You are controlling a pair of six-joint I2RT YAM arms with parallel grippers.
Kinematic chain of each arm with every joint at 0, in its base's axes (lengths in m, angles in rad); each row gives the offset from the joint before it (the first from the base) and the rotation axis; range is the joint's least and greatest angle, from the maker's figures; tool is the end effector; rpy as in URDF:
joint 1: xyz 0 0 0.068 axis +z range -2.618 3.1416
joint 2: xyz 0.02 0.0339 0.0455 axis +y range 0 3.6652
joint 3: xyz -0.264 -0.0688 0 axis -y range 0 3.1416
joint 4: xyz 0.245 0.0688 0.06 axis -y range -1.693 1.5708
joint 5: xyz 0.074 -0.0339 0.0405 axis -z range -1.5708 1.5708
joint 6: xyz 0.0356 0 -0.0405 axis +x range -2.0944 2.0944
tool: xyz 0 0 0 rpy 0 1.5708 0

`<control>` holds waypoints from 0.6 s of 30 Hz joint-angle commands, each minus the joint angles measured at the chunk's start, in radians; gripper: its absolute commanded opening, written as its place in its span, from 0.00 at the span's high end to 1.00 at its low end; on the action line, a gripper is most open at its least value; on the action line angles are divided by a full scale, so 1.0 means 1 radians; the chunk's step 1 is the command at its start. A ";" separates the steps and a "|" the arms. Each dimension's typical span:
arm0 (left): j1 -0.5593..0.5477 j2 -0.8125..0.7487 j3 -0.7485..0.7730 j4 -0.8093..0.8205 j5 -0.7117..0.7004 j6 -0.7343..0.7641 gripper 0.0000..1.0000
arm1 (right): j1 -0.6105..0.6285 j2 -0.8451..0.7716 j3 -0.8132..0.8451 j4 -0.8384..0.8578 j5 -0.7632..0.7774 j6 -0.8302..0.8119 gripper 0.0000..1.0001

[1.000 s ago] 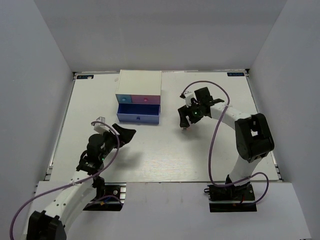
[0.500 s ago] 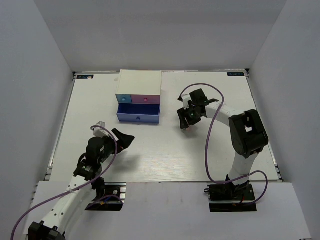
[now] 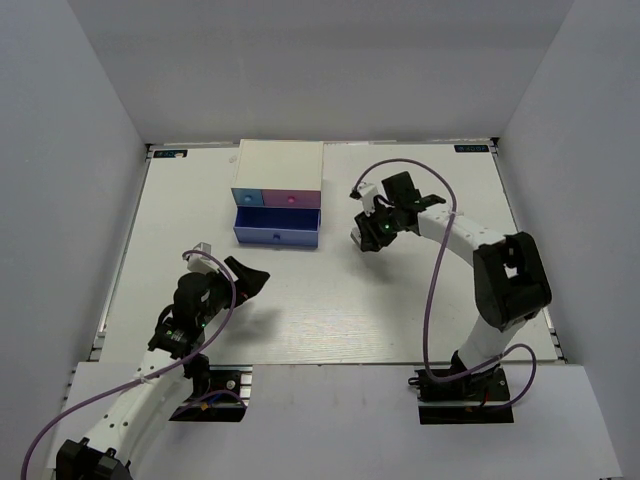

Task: Sort the stationery into containers
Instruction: Pick up the stapler from the center of the board, then place the stapler in the drawer.

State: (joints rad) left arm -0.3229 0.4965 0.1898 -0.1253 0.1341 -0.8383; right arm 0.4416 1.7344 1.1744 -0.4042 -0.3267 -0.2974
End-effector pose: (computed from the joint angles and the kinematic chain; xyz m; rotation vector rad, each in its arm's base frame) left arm 0.1301 -0.0486 0.1767 -0.4495 2.0609 -0.8583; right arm 0.3241 0.1658 0.2062 -1.0318 2.3042 0.4713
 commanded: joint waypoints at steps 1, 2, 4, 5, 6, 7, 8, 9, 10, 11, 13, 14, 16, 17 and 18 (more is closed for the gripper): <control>-0.002 -0.001 0.011 0.027 0.001 0.010 0.00 | 0.014 -0.096 0.033 0.005 -0.126 -0.127 0.60; -0.002 -0.001 0.011 0.038 0.001 0.010 0.00 | 0.017 -0.125 0.036 0.013 -0.133 -0.143 0.60; -0.002 0.008 0.000 0.049 0.001 0.010 0.00 | 0.037 -0.134 0.062 0.022 -0.178 -0.213 0.60; -0.002 0.008 0.000 0.049 0.001 0.010 0.00 | 0.045 -0.136 0.071 0.019 -0.187 -0.232 0.60; -0.002 0.008 0.000 0.058 0.001 0.010 0.00 | 0.049 -0.133 0.114 0.012 -0.202 -0.252 0.60; -0.002 0.008 0.000 0.058 0.001 0.010 0.00 | 0.068 -0.130 0.128 0.010 -0.204 -0.306 0.60; -0.002 0.008 0.000 0.058 0.001 0.010 0.00 | 0.075 -0.112 0.140 0.011 -0.204 -0.322 0.60; -0.002 0.008 0.000 0.058 0.001 0.010 0.00 | 0.083 -0.104 0.189 0.008 -0.206 -0.353 0.60; -0.002 0.008 0.000 0.058 0.001 0.010 0.00 | 0.104 -0.081 0.205 0.007 -0.203 -0.382 0.60; -0.002 0.008 0.000 0.058 0.001 0.010 0.00 | 0.115 -0.073 0.223 0.008 -0.198 -0.394 0.60; -0.002 0.008 0.000 0.058 0.001 0.010 0.00 | 0.149 -0.029 0.293 0.007 -0.172 -0.424 0.60; -0.002 0.008 0.000 0.058 0.001 0.010 0.00 | 0.161 -0.016 0.312 0.004 -0.167 -0.446 0.59; -0.002 -0.004 0.000 0.058 0.001 0.010 0.00 | 0.192 0.042 0.392 -0.011 -0.144 -0.463 0.59; -0.002 -0.004 0.000 0.049 0.001 0.010 0.00 | 0.200 0.059 0.412 -0.030 -0.138 -0.495 0.58; -0.002 -0.013 0.000 0.049 0.001 0.010 0.00 | 0.212 0.073 0.462 -0.042 -0.134 -0.511 0.58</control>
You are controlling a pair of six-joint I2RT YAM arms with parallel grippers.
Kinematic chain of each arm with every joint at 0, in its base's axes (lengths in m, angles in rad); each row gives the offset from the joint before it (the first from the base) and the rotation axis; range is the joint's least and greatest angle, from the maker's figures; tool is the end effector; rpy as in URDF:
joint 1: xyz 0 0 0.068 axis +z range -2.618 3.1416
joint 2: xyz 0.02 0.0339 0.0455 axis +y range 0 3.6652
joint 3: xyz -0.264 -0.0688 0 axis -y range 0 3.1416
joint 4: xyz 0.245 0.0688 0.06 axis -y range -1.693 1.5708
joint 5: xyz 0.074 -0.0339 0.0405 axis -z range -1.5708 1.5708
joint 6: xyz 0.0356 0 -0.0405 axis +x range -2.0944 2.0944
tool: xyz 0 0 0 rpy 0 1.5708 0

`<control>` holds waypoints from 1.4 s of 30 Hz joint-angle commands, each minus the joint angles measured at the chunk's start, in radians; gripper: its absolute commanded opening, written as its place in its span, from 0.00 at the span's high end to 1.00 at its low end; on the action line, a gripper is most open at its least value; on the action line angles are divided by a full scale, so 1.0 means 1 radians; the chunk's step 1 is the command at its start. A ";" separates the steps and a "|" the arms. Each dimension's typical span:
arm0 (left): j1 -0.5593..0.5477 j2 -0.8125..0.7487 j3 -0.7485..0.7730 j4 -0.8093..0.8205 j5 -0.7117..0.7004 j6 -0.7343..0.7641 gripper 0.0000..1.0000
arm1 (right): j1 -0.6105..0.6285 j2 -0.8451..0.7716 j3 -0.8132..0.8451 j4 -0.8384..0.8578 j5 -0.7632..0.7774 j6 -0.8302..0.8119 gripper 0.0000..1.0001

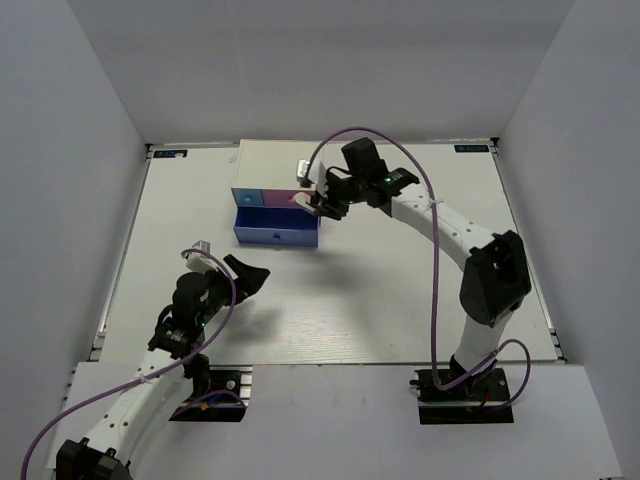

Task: Sort the stationery into containers
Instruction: Place the stapler in the drawer.

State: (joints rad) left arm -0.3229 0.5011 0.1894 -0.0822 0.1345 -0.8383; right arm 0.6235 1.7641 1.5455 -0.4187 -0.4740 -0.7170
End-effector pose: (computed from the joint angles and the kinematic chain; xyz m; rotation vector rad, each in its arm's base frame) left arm 0.1322 -0.0493 0.1804 -0.4373 2.0238 -0.8736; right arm 0.3216 0.2513 0.3151 -1.5403 1.5220 0.4680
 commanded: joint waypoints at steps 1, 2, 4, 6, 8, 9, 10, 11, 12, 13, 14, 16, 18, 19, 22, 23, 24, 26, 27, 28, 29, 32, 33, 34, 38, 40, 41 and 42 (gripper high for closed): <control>-0.002 -0.018 0.001 0.006 0.001 0.010 0.00 | 0.044 0.082 0.105 -0.052 0.023 -0.104 0.58; -0.002 -0.018 0.001 -0.005 0.001 0.010 0.00 | 0.050 0.093 0.122 -0.055 0.035 -0.142 0.56; -0.002 -0.027 0.001 -0.005 0.001 0.010 0.00 | 0.074 0.125 0.134 -0.068 0.047 -0.183 0.56; -0.002 -0.036 0.001 -0.014 0.001 0.010 0.00 | 0.091 0.139 0.149 -0.065 0.078 -0.212 0.55; -0.002 -0.036 0.001 -0.014 0.001 0.010 0.00 | 0.104 0.172 0.171 -0.069 0.106 -0.219 0.55; -0.002 -0.045 0.001 -0.014 0.001 0.010 0.00 | 0.107 0.190 0.186 -0.074 0.113 -0.223 0.53; -0.002 -0.045 0.001 -0.014 0.001 0.010 0.00 | 0.110 0.202 0.192 -0.075 0.126 -0.222 0.53; -0.002 -0.045 0.001 -0.014 0.001 0.019 0.00 | 0.117 0.207 0.203 -0.071 0.141 -0.222 0.53; -0.002 -0.045 0.001 -0.014 0.001 0.019 0.00 | 0.117 0.219 0.208 -0.066 0.152 -0.213 0.53; -0.002 -0.045 0.001 -0.014 0.001 0.019 0.00 | 0.122 0.222 0.212 -0.065 0.167 -0.210 0.52; -0.002 -0.045 0.001 -0.014 0.001 0.019 0.00 | 0.128 0.228 0.211 -0.036 0.178 -0.199 0.52; -0.002 -0.045 0.001 -0.014 0.001 0.019 0.00 | 0.130 0.238 0.212 -0.025 0.227 -0.190 0.52; -0.002 -0.036 0.001 -0.014 0.001 0.019 0.00 | 0.133 0.251 0.217 -0.012 0.262 -0.183 0.51; -0.002 -0.036 0.001 -0.005 0.001 0.019 0.00 | 0.139 0.265 0.229 -0.008 0.287 -0.182 0.49; -0.002 -0.027 0.001 -0.005 0.001 0.019 0.00 | 0.139 0.276 0.232 -0.005 0.301 -0.180 0.45; -0.002 -0.027 0.001 -0.005 0.001 0.019 0.00 | 0.140 0.276 0.235 -0.008 0.301 -0.180 0.43; -0.002 -0.027 0.001 -0.005 0.001 0.019 0.00 | 0.142 0.276 0.232 -0.006 0.301 -0.176 0.38; -0.002 -0.018 0.001 0.004 0.001 0.019 0.00 | 0.145 0.275 0.229 -0.006 0.301 -0.179 0.34; -0.002 -0.018 0.001 0.004 0.001 0.019 0.00 | 0.145 0.270 0.225 -0.005 0.301 -0.177 0.33; -0.002 -0.018 0.001 0.004 0.001 0.019 0.00 | 0.145 0.265 0.220 -0.009 0.295 -0.177 0.33; -0.002 -0.018 0.001 0.004 0.001 0.019 0.00 | 0.145 0.259 0.217 -0.008 0.287 -0.173 0.33; -0.002 0.002 0.001 0.027 0.001 0.019 0.00 | 0.142 0.215 0.208 -0.023 0.223 -0.145 0.35; -0.002 0.002 0.001 0.045 0.010 0.019 0.00 | 0.142 0.204 0.211 -0.034 0.195 -0.128 0.35; -0.002 0.019 -0.008 0.058 0.019 0.019 0.00 | 0.139 0.180 0.231 -0.038 0.163 -0.107 0.38; -0.002 0.086 -0.018 0.131 0.028 0.019 0.00 | 0.117 0.063 0.236 -0.108 -0.084 -0.088 0.58; -0.002 0.146 -0.028 0.203 0.028 0.019 0.00 | 0.119 0.035 0.222 -0.071 -0.110 -0.076 0.74; -0.002 0.171 -0.028 0.228 0.028 0.019 0.00 | 0.117 0.020 0.217 -0.060 -0.107 -0.075 0.83; -0.002 0.200 -0.028 0.255 0.037 0.019 0.00 | 0.116 0.023 0.219 -0.049 -0.094 -0.076 0.84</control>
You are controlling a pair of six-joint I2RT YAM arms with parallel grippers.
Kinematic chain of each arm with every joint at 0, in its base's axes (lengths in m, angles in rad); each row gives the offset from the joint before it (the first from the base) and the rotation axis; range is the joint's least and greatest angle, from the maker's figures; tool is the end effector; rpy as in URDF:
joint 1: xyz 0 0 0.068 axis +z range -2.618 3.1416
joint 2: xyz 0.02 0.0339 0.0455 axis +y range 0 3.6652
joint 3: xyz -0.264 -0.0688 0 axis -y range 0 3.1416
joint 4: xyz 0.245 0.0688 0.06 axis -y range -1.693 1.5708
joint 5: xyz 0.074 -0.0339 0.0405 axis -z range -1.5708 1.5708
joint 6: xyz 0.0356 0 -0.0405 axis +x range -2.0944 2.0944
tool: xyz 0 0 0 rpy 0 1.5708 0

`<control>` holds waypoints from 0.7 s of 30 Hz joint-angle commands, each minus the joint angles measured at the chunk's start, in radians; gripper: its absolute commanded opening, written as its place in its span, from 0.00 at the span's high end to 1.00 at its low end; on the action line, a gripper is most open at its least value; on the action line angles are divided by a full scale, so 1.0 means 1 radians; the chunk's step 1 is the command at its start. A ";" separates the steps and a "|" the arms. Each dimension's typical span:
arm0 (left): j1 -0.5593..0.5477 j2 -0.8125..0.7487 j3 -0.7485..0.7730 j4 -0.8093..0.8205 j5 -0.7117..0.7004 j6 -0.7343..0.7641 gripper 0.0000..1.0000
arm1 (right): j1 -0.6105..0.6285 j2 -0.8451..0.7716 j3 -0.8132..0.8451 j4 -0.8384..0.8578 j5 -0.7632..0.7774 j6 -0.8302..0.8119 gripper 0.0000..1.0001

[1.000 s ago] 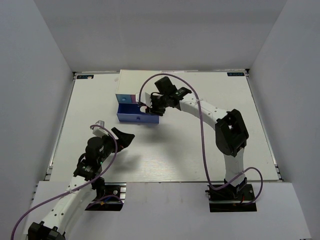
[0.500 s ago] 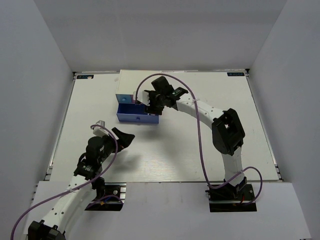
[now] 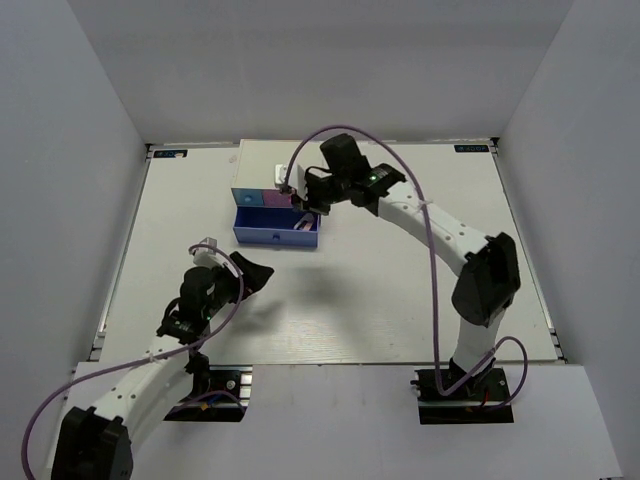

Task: Sort the stationery into containers
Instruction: Place the stapler in the drawer, then close the drawer in the storage box.

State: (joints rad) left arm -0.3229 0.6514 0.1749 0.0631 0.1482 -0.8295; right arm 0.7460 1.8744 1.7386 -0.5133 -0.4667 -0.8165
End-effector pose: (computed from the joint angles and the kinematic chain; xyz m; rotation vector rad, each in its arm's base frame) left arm 0.1456 -0.0543 0.1706 -0.4255 2.0479 -0.8737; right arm 0.3079 0.3064 0.3278 -1.7056 1.3571 0.4763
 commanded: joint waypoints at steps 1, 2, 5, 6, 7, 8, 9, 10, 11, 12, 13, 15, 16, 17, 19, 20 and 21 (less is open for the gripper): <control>-0.002 0.113 -0.023 0.163 0.024 0.024 0.00 | -0.011 -0.068 0.035 0.039 -0.092 0.017 0.82; -0.002 0.147 -0.023 0.188 0.024 0.024 0.00 | -0.014 -0.048 0.076 0.029 -0.090 0.013 0.77; -0.002 0.284 -0.002 0.277 0.024 0.049 0.00 | -0.023 -0.014 0.120 -0.004 -0.084 0.008 0.61; -0.002 0.315 -0.002 0.299 0.024 0.061 0.00 | -0.028 -0.002 0.121 0.012 -0.081 0.004 0.56; -0.002 0.347 0.009 0.340 0.024 0.061 0.00 | -0.031 0.003 0.118 0.022 -0.061 0.002 0.52; -0.002 0.376 0.026 0.359 0.024 0.087 0.00 | -0.031 0.006 0.115 0.039 -0.056 -0.009 0.49; -0.002 0.434 0.035 0.374 0.024 0.099 0.00 | -0.033 0.032 0.133 0.042 -0.043 -0.015 0.45; -0.002 0.462 0.058 0.397 0.024 0.113 0.00 | -0.037 0.038 0.144 0.041 -0.032 -0.013 0.45; -0.002 0.490 0.072 0.406 0.014 0.136 0.00 | -0.037 0.066 0.169 0.036 -0.023 -0.015 0.43; -0.002 0.516 0.084 0.418 0.014 0.136 0.00 | -0.039 0.084 0.192 0.035 -0.017 -0.015 0.41; -0.002 0.565 0.109 0.438 0.014 0.151 0.00 | -0.039 0.095 0.200 0.038 -0.004 -0.013 0.41; -0.002 0.614 0.145 0.458 0.014 0.161 0.00 | -0.039 0.120 0.199 0.055 0.025 -0.010 0.40; -0.002 0.635 0.156 0.468 0.014 0.161 0.00 | -0.036 0.129 0.196 0.091 0.040 -0.006 0.40; -0.002 0.675 0.167 0.478 0.014 0.161 0.00 | -0.036 0.135 0.196 0.101 0.078 -0.003 0.40; -0.002 0.706 0.185 0.500 0.014 0.161 0.00 | -0.036 0.163 0.199 0.116 0.109 0.011 0.40; -0.002 0.731 0.201 0.500 0.014 0.161 0.00 | -0.036 0.170 0.202 0.124 0.131 0.013 0.40; -0.002 0.740 0.201 0.509 0.014 0.161 0.00 | -0.037 0.173 0.203 0.124 0.140 0.014 0.40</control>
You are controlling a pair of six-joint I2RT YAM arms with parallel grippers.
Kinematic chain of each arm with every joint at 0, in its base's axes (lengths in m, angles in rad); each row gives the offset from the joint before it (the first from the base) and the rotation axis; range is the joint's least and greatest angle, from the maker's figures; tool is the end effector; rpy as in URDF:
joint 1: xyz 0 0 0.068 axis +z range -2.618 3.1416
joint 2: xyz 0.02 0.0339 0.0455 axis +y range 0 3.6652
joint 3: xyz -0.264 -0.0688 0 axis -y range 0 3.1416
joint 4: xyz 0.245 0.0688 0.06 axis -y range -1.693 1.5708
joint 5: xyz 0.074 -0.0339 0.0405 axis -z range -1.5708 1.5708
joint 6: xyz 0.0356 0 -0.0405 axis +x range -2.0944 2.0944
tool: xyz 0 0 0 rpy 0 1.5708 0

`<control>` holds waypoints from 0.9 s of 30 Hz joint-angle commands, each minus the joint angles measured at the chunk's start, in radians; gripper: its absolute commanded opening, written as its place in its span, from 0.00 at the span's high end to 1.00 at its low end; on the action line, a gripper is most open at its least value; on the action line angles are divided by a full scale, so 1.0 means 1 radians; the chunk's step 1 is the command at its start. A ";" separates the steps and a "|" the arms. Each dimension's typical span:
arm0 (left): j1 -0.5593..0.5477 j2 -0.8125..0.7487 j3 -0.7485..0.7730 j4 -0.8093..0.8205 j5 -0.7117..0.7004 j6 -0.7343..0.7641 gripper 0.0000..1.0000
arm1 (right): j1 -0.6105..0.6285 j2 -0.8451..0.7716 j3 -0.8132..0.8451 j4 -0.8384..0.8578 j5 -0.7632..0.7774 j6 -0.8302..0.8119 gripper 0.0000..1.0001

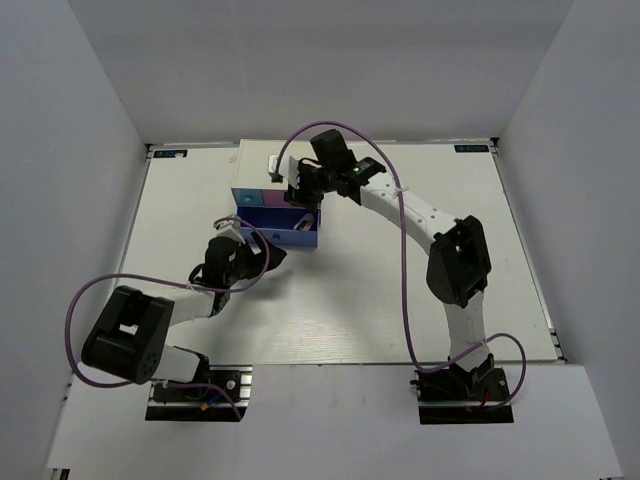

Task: Sort the stationery into containers
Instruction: Close the drawer in the storage box.

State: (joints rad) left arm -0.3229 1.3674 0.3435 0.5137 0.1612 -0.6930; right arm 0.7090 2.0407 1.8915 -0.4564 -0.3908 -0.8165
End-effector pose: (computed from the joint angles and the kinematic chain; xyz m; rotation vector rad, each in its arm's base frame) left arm 0.2263 -0.0818 0.1407 -0.2980 2.1503 -0.7714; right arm 0.3545 0.3219 0.3109 -1.6353 1.3907 0.3619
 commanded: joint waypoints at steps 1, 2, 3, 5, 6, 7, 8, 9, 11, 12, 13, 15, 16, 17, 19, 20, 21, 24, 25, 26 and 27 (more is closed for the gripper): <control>-0.002 0.033 0.043 0.059 0.001 0.024 0.00 | 0.001 0.022 0.057 0.070 0.076 0.019 0.42; -0.002 0.033 0.043 0.059 -0.008 0.024 0.00 | 0.001 0.029 0.055 0.077 0.092 0.020 0.43; -0.002 0.045 0.054 0.059 -0.008 0.024 0.00 | -0.002 0.033 0.057 0.078 0.098 0.022 0.43; -0.002 0.058 0.064 0.068 -0.017 0.024 0.00 | 0.000 0.041 0.051 0.081 0.115 0.023 0.46; -0.002 0.071 0.065 0.068 -0.017 0.024 0.00 | 0.001 0.042 0.050 0.081 0.118 0.023 0.48; -0.002 0.085 0.074 0.068 -0.026 0.024 0.00 | 0.001 0.044 0.046 0.082 0.121 0.025 0.50; -0.002 0.085 0.074 0.077 -0.026 0.024 0.00 | 0.001 0.053 0.046 0.082 0.127 0.023 0.52; -0.002 0.100 0.087 0.077 -0.026 0.024 0.00 | 0.000 0.058 0.050 0.078 0.136 0.023 0.53; -0.002 0.125 0.103 0.077 -0.035 0.024 0.00 | 0.000 0.071 0.060 0.067 0.135 0.019 0.59; -0.002 0.134 0.120 0.077 -0.035 0.024 0.00 | -0.002 0.073 0.061 0.050 0.135 0.017 0.61; -0.002 0.143 0.129 0.077 -0.035 0.024 0.00 | 0.000 0.078 0.063 0.045 0.133 0.013 0.64; -0.002 0.169 0.147 0.077 -0.046 0.024 0.00 | -0.002 0.078 0.061 0.027 0.122 0.008 0.71; -0.002 0.170 0.163 0.077 -0.046 0.024 0.00 | 0.000 0.076 0.060 0.019 0.118 0.001 0.76; -0.002 0.185 0.178 0.077 -0.046 0.024 0.00 | 0.000 0.078 0.058 0.016 0.115 0.000 0.77; -0.002 0.199 0.192 0.077 -0.055 0.024 0.00 | -0.002 0.075 0.060 -0.008 0.099 -0.004 0.79; -0.002 0.211 0.206 0.077 -0.055 0.024 0.00 | 0.000 0.075 0.058 -0.021 0.098 -0.013 0.81; -0.002 0.211 0.206 0.077 -0.064 0.024 0.00 | -0.003 0.075 0.058 -0.034 0.096 -0.015 0.82; -0.002 0.239 0.230 0.066 -0.075 0.024 0.00 | 0.000 0.076 0.061 -0.054 0.092 -0.026 0.85; -0.002 0.251 0.244 0.066 -0.075 0.024 0.00 | 0.001 0.075 0.061 -0.068 0.089 -0.029 0.86; -0.002 0.251 0.256 0.057 -0.075 0.024 0.00 | 0.000 0.076 0.061 -0.079 0.086 -0.030 0.86; -0.002 0.262 0.256 0.057 -0.084 0.024 0.00 | -0.002 0.076 0.063 -0.080 0.084 -0.033 0.88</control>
State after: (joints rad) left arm -0.3229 1.6268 0.5602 0.5640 0.1078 -0.6777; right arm 0.7067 2.1010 1.9282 -0.4320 -0.2714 -0.8494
